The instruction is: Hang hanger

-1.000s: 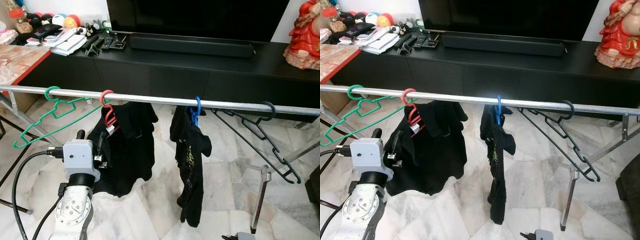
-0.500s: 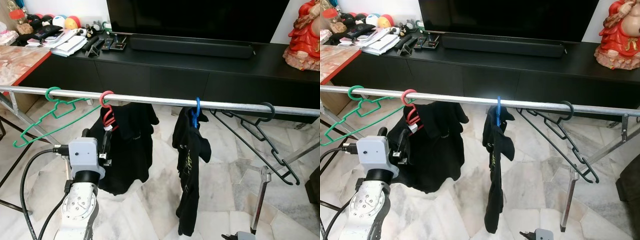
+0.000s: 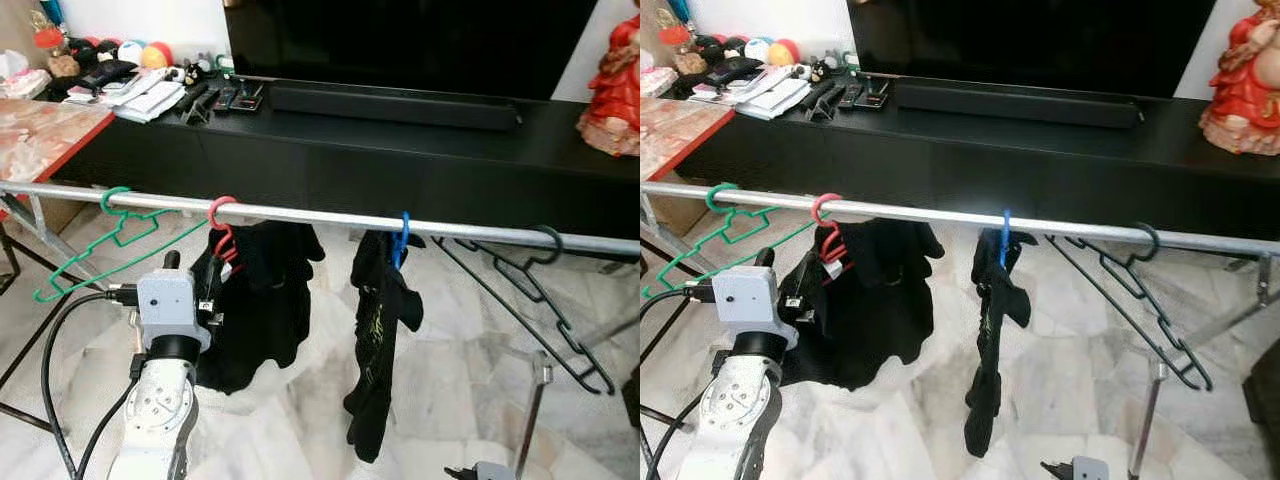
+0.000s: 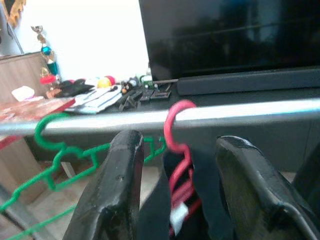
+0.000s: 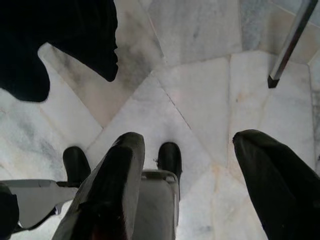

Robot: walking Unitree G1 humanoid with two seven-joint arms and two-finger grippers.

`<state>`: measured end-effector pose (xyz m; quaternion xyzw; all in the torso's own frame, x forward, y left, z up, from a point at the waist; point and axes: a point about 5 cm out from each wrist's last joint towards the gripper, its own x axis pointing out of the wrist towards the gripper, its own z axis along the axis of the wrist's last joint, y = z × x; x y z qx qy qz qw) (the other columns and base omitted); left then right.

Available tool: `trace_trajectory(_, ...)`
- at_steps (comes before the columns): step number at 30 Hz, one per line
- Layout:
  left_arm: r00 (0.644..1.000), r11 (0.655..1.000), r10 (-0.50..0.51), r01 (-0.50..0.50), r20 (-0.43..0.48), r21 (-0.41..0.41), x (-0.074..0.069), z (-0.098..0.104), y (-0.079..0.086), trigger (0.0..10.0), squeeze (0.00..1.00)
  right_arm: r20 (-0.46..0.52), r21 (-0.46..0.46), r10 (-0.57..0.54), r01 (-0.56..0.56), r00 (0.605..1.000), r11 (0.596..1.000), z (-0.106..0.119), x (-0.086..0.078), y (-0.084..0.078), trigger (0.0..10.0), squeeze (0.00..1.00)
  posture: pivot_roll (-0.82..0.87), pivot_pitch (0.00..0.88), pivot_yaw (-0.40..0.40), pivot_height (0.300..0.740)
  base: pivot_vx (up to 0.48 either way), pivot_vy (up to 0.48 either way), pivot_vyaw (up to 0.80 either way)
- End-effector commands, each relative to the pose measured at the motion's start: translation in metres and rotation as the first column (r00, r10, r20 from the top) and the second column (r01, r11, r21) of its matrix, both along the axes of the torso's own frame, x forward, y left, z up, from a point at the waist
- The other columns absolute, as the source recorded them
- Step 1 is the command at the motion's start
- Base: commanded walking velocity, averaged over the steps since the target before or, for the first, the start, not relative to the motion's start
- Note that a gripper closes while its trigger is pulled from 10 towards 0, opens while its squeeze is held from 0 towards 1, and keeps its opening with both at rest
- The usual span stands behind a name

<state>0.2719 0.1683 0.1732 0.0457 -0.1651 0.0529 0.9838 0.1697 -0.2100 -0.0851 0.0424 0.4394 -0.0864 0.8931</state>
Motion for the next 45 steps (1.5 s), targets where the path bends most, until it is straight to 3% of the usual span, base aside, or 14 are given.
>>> trace_trajectory(1, 1.000, 1.000, 0.003, -0.003, 0.001, -0.003, 0.002, 0.000, 0.003, 10.0, 0.00, -0.020, 0.007, 0.000, 0.000, 1.000, 1.000, -0.004, -0.006, 0.004, 10.0, 0.00, -0.01, 0.105, 0.057, 0.740, 0.326, 0.000, 0.00)
trace_trajectory(15, 1.000, 1.000, 0.002, -0.002, 0.020, 0.001, 0.002, 0.004, 0.003, 10.0, 0.00, -0.009, -0.002, 0.005, -0.005, 1.000, 1.000, -0.002, -0.004, 0.003, 10.0, 0.00, 0.01, 0.110, 0.047, 0.740, 0.327, 0.000, 0.00)
trace_trajectory(18, 0.998, 0.999, -0.049, 0.049, 0.025, 0.016, 0.000, 0.006, 0.001, 10.0, 0.00, -0.010, -0.005, 0.010, -0.010, 1.000, 1.000, -0.002, -0.005, 0.003, 10.0, 0.00, 0.02, 0.123, 0.042, 0.740, 0.086, 0.000, 0.00)
trace_trajectory(23, 0.993, 0.989, -0.117, 0.118, -0.016, 0.086, -0.010, 0.001, -0.001, 10.0, 0.00, -0.014, -0.011, 0.023, -0.024, 1.000, 1.000, -0.003, -0.005, 0.002, 10.0, 0.00, 0.03, 0.130, 0.038, 0.740, 0.000, 0.000, 0.00)
trace_trajectory(24, 0.992, 0.982, -0.124, 0.127, -0.034, 0.138, -0.020, -0.003, 0.003, 10.0, 0.00, -0.012, -0.017, 0.028, -0.028, 1.000, 0.999, -0.002, -0.005, 0.002, 10.0, 0.00, 0.04, 0.146, 0.040, 0.740, 0.000, 0.000, 0.00)
trace_trajectory(27, 0.992, 0.978, -0.118, 0.124, -0.045, 0.171, -0.028, -0.004, 0.009, 10.0, 0.00, -0.011, -0.022, 0.025, -0.025, 1.000, 0.999, -0.002, -0.006, 0.001, 10.0, 0.00, 0.04, 0.157, 0.040, 0.740, 0.000, 0.000, 0.00)
trace_trajectory(29, 0.987, 0.949, -0.143, 0.159, -0.078, 0.272, -0.037, -0.002, 0.017, 10.0, 0.00, -0.013, -0.027, 0.027, -0.027, 1.000, 0.999, -0.003, -0.006, 0.001, 10.0, 0.00, 0.05, 0.168, 0.037, 0.740, 0.000, 0.000, 0.00)
trace_trajectory(30, 0.987, 0.949, -0.143, 0.159, -0.078, 0.272, -0.037, -0.002, 0.017, 10.0, 0.00, -0.013, -0.027, 0.027, -0.027, 1.000, 0.999, -0.003, -0.006, 0.001, 10.0, 0.00, 0.05, 0.168, 0.037, 0.740, 0.000, 0.000, 0.00)
trace_trajectory(33, 0.971, 0.901, -0.185, 0.229, -0.151, 0.369, -0.045, -0.002, 0.028, 10.0, 0.00, -0.016, -0.035, 0.035, -0.035, 0.999, 0.999, -0.003, -0.007, 0.000, 10.0, 0.00, 0.07, 0.180, 0.033, 0.740, 0.000, 0.000, 0.00)
trace_trajectory(37, 0.916, 0.842, -0.216, 0.350, -0.338, 0.410, -0.056, -0.024, 0.037, 10.0, 0.00, -0.018, -0.041, 0.039, -0.039, 0.999, 0.998, -0.003, -0.007, -0.001, 10.0, 0.00, 0.08, 0.186, 0.033, 0.740, 0.000, 0.000, 0.00)
trace_trajectory(41, 0.766, 0.781, -0.253, 0.522, -0.591, 0.342, -0.075, -0.061, 0.045, 10.0, 0.00, -0.018, -0.043, 0.045, -0.046, 0.999, 0.998, -0.002, -0.006, -0.001, 10.0, 0.00, 0.08, 0.190, 0.031, 0.740, 0.000, 0.000, 0.00)
trace_trajectory(43, 0.756, 0.762, -0.181, 0.512, -0.630, 0.395, -0.075, -0.070, 0.053, 10.0, 0.00, -0.018, -0.043, 0.047, -0.047, 0.999, 0.998, -0.002, -0.006, -0.001, 10.0, 0.00, 0.08, 0.191, 0.033, 0.740, 0.000, 0.000, 0.00)
trace_trajectory(45, 0.740, 0.776, -0.201, 0.520, -0.642, 0.357, -0.075, -0.072, 0.054, 10.0, 0.00, -0.019, -0.041, 0.046, -0.046, 0.999, 0.998, -0.002, -0.006, 0.000, 10.0, 0.00, 0.07, 0.192, 0.035, 0.740, 0.000, 0.000, 0.00)
